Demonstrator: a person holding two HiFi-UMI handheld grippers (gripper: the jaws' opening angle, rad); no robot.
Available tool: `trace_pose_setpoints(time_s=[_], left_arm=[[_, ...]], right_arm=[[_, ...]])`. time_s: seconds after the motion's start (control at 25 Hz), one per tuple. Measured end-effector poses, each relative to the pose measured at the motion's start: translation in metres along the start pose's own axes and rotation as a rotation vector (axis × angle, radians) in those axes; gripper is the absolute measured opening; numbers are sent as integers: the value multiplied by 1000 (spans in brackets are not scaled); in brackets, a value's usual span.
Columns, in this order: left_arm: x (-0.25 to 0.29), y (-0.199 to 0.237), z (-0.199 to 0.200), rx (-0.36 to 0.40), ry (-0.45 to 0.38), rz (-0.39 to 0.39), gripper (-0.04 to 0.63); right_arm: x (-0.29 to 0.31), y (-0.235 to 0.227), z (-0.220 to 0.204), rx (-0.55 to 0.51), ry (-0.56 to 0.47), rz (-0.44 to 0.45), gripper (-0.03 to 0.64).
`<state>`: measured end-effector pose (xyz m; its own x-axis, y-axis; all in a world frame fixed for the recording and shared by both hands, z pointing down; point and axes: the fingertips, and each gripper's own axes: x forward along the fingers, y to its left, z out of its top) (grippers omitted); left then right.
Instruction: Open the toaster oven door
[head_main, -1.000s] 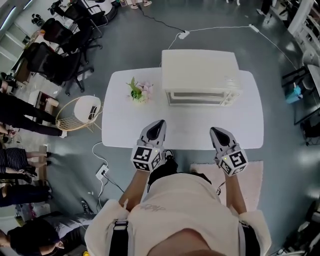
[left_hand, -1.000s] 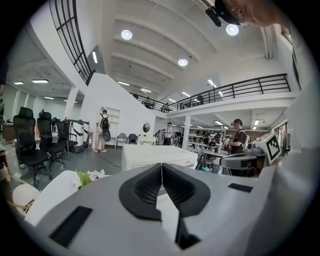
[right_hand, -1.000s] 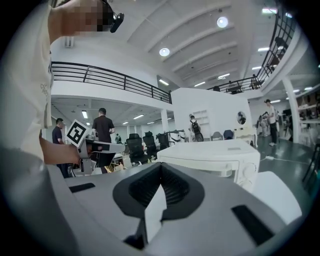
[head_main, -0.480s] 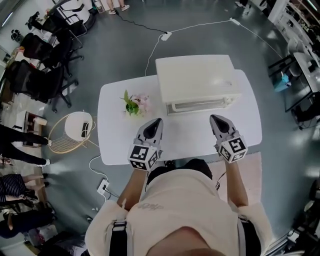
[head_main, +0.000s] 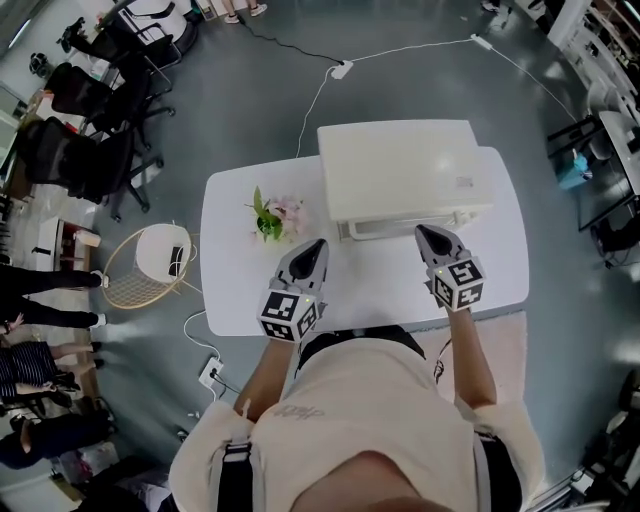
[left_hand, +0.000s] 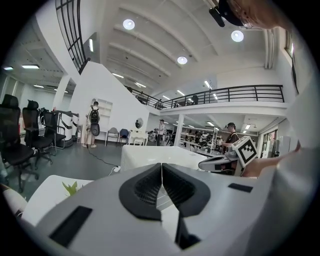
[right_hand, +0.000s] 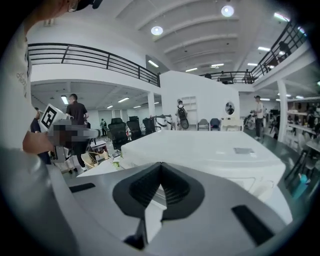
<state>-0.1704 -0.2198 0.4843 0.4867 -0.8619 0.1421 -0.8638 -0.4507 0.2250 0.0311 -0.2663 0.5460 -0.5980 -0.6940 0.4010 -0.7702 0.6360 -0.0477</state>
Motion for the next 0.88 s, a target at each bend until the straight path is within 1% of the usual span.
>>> trace_pose_setpoints(time_s=[0.08, 0.2, 0.44, 0.72, 0.88], left_arm=[[3, 0, -1, -4, 5, 9, 21], [10, -2, 2, -1, 9, 15, 21], [20, -8, 7, 17, 4, 0, 21], [22, -13, 11, 21, -2, -2, 21], [22, -18, 7, 16, 4, -1, 21]], right_arm=[[7, -7, -6, 27, 32, 2, 6], [11, -13, -9, 39, 57, 9, 6], [20, -16, -25, 59, 122, 13, 6], [18, -18, -25, 64, 148, 23, 6], [15, -20, -25, 70, 147, 21, 6]])
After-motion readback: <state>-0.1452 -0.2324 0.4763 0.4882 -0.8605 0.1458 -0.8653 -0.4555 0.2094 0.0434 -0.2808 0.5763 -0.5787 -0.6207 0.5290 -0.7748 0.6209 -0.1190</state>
